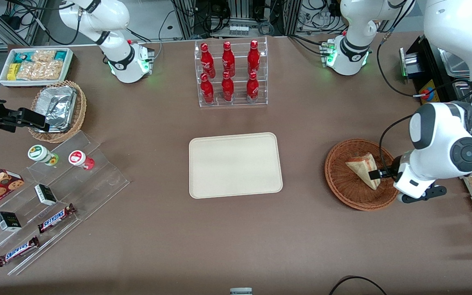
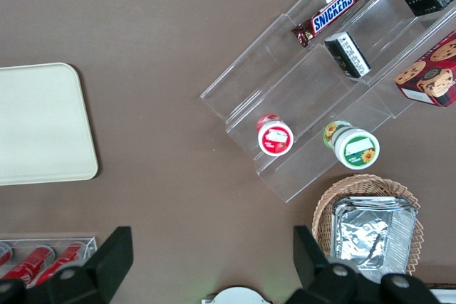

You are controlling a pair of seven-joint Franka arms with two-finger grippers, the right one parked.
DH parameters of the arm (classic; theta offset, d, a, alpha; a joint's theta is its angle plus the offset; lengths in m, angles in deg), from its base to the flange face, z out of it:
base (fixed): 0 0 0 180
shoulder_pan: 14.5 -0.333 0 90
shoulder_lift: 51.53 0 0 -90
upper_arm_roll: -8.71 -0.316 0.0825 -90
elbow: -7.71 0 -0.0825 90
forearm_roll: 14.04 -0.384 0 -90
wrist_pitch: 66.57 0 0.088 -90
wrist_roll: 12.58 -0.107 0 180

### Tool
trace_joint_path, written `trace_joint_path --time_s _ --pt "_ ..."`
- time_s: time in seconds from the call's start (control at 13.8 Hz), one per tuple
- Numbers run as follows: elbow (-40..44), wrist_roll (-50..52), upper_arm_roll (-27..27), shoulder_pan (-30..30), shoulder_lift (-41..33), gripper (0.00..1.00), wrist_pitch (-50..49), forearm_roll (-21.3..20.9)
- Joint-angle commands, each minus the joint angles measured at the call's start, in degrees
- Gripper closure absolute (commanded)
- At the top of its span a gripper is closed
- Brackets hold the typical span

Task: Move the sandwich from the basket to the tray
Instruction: 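Lower the left gripper and close it on the sandwich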

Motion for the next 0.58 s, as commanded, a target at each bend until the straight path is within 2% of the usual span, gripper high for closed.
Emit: trace_joint_path --time_s 0.0,0.14,0.22,0.36,0.51 --pt "-14.22 4.29 -0.36 0.47 -8.16 0.00 11.84 1.14" --pt "-24.43 8.92 -0.36 0.38 -11.87 0.00 23.19 1.14" --pt "-25.95 12.43 -0.36 0.47 -11.88 0.00 25.50 1.05" --pt "-26.14 17.55 -0.36 0.47 -11.97 0.00 25.18 0.88" --pt "-26.05 18.35 -0.36 0.38 -12.76 0.00 22.46 0.88"
